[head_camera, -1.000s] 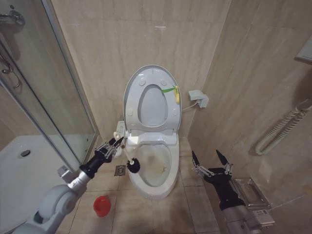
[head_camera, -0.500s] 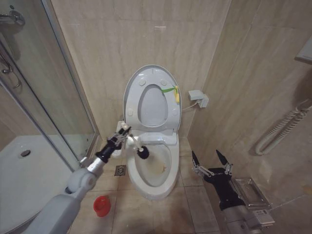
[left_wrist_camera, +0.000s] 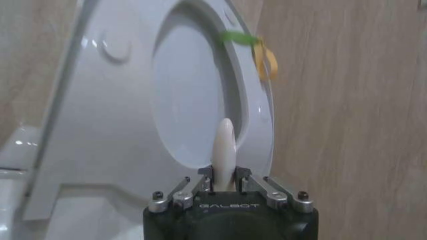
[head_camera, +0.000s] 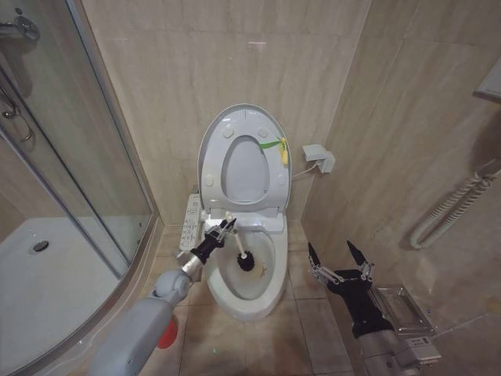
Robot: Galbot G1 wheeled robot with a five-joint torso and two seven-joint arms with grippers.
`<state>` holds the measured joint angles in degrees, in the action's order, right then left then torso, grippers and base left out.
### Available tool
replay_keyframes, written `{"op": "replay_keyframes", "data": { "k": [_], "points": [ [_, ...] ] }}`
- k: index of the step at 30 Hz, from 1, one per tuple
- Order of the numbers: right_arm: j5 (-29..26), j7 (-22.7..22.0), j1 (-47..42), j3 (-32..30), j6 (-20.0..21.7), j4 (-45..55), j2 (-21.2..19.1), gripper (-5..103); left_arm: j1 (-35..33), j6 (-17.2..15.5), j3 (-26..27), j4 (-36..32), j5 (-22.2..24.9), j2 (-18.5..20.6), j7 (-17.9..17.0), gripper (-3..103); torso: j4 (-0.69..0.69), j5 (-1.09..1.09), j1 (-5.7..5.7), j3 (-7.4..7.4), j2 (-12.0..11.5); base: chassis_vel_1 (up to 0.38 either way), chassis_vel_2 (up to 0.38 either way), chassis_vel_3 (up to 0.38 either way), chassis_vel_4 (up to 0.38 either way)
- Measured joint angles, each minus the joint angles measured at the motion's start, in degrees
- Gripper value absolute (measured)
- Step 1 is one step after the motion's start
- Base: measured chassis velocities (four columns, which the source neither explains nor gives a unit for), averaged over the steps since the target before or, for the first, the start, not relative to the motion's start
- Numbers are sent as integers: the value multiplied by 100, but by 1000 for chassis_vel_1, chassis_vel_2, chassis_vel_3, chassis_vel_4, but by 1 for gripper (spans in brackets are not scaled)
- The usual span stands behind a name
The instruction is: Open the toilet lid, clean the toilet bowl with a toilet brush, close the toilet lid, and flush.
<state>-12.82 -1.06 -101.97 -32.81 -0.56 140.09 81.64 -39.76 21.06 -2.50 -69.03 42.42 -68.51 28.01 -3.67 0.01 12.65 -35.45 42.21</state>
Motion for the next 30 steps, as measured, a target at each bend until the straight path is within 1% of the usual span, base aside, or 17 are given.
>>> {"op": "replay_keyframes", "data": {
  "k": [2, 5, 6, 8, 9, 11, 14, 15, 17, 18, 19, 22, 25, 27, 28, 29, 30],
  "points": [
    [0, 0, 0, 0, 0, 0, 0, 100, 61, 17, -48, 116, -63, -39, 2, 21, 0, 0, 0, 0, 0, 0, 0, 0, 0],
    [0, -1, 0, 0, 0, 0, 0, 100, 355, 117, -268, 667, -247, -165, 23, 21, 1, -1, 0, 0, 0, 0, 0, 0, 0],
    [0, -1, 0, 0, 0, 0, 0, 100, 355, 117, -268, 667, -247, -165, 23, 21, 1, -1, 0, 0, 0, 0, 0, 0, 0],
    [0, 1, 0, 0, 0, 0, 0, 100, 541, 179, -379, 1034, -372, -255, 61, 21, 1, -1, 0, 0, 0, 0, 0, 0, 0],
    [0, 1, 0, 0, 0, 0, 0, 100, 541, 179, -379, 1034, -372, -255, 61, 21, 1, -1, 0, 0, 0, 0, 0, 0, 0],
    [0, 0, 0, 0, 0, 0, 0, 100, 729, 240, -450, 1407, -496, -381, 80, 21, 0, 0, 0, 0, 0, 0, 0, 0, 0],
    [0, 0, 0, 0, 0, 0, 0, 100, 840, 369, -456, 1724, -675, -513, 128, 21, 1, -1, 0, 0, 0, 0, 0, 0, 0],
    [0, 0, 0, 0, 0, 0, 0, 100, 840, 369, -456, 1724, -675, -513, 128, 21, 1, -1, 0, 0, 0, 0, 0, 0, 0],
    [0, 0, 0, 0, 0, 0, 0, 100, 897, 503, -449, 1967, -793, -626, 196, 21, 1, -1, 0, 0, 0, 0, 0, 0, 0],
    [0, 0, 0, 0, 0, 0, 0, 100, 897, 503, -449, 1967, -793, -626, 196, 21, 1, -1, 0, 0, 0, 0, 0, 0, 0],
    [0, 1, 0, 0, 0, 0, 0, 100, 936, 615, -419, 2172, -881, -730, 279, 21, 1, -1, 0, 0, 0, 0, 0, 0, 0],
    [0, 0, 0, 0, 0, 0, 0, 100, 930, 674, -407, 2278, -927, -824, 338, 21, 1, 0, 0, 0, 0, 0, 0, 0, 0],
    [0, 0, 0, 0, 0, 0, 0, 100, 879, 657, -461, 2164, -891, -882, 328, 21, 2, 0, 0, 0, 0, 0, 0, 0, 0],
    [0, 0, 0, 0, 0, 0, 0, 100, 888, 657, -478, 2125, -812, -949, 287, 21, 2, 0, 0, 0, 0, 0, 0, 0, 0],
    [0, 0, 0, 0, 0, 0, 0, 100, 916, 672, -472, 2126, -729, -1031, 244, 21, 3, 1, 0, 0, 0, 0, 0, 0, 0],
    [0, 0, 0, 0, 0, 0, 0, 100, 971, 717, -442, 2158, -576, -1172, 196, 21, 0, 0, 0, 0, 0, 0, 0, 0, 0],
    [0, 0, 0, 0, 0, 0, 0, 100, 971, 717, -442, 2158, -576, -1172, 196, 21, 0, 0, 0, 0, 0, 0, 0, 0, 0]
  ]
}}
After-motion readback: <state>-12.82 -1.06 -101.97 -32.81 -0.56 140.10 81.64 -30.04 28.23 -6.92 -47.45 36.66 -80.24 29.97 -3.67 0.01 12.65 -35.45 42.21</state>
